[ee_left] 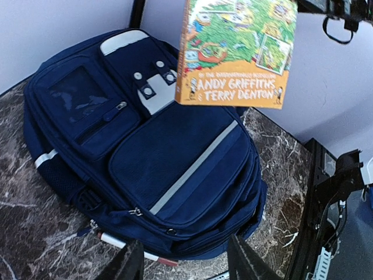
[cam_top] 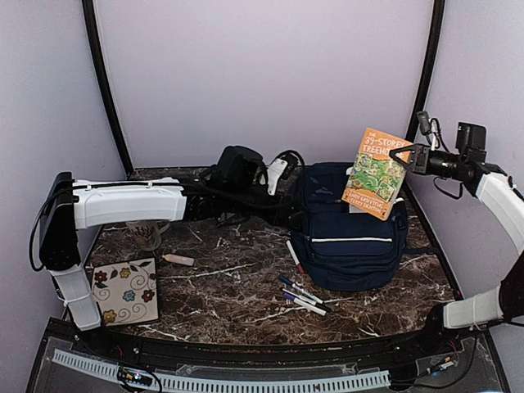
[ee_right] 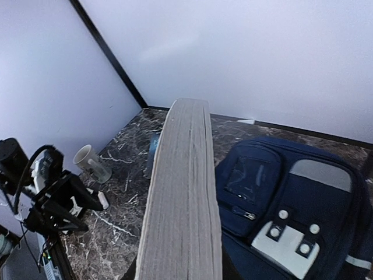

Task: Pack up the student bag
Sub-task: Pick up the largest pocket of the bag from the student bag.

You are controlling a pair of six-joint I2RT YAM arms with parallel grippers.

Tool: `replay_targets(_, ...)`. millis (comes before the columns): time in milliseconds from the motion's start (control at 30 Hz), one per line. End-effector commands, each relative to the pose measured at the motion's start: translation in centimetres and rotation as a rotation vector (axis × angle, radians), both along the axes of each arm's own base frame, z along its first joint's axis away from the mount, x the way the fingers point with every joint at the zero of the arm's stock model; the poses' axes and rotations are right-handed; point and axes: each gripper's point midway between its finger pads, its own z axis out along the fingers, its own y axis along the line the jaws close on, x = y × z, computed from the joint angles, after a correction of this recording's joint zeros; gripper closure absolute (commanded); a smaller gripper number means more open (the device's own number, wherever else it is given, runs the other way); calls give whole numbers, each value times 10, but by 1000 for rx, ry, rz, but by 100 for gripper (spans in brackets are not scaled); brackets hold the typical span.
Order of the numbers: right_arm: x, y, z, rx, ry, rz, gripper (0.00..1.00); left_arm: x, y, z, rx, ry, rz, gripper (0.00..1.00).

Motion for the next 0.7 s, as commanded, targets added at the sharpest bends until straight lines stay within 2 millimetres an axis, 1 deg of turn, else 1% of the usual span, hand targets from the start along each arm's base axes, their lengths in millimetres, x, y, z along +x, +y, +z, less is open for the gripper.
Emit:
replay_targets(0,-6,-36,-3,-20,2,-83,100,-24,-28,-21,201,-171,-142,49)
replay_targets(67,-7,-50,-8,-18,30,-111,100,-39,-47,-25,241,-234,-217,49)
replay_targets(100,-8,-54,-11,-16,45,-118,100,-47,-57,-33,266,-254,-254,50)
replay_targets(133,-9,-58,-14,-10,56,-121,100,-51,-65,-33,277,-280,-277,50)
replay_targets(200,-12,-61,-19,6,71,-130,100,-53,-74,-45,321,-296,-291,50)
replay_targets(300,-16,-62,-20,11,54,-139,100,-57,-84,-59,334,-284,-320,54)
replay_targets(400,-19,-62,-20,5,43,-147,100,-64,-94,-72,326,-291,-360,54)
replay_targets(467,-20,-61,-20,5,41,-148,100,-66,-99,-87,357,-294,-387,54)
replay_targets(533,-20,-62,-21,11,44,-150,100,-62,-102,-107,415,-285,-387,55)
replay_targets(667,-19,-61,-21,40,47,-150,100,-57,-111,-120,427,-310,-368,55)
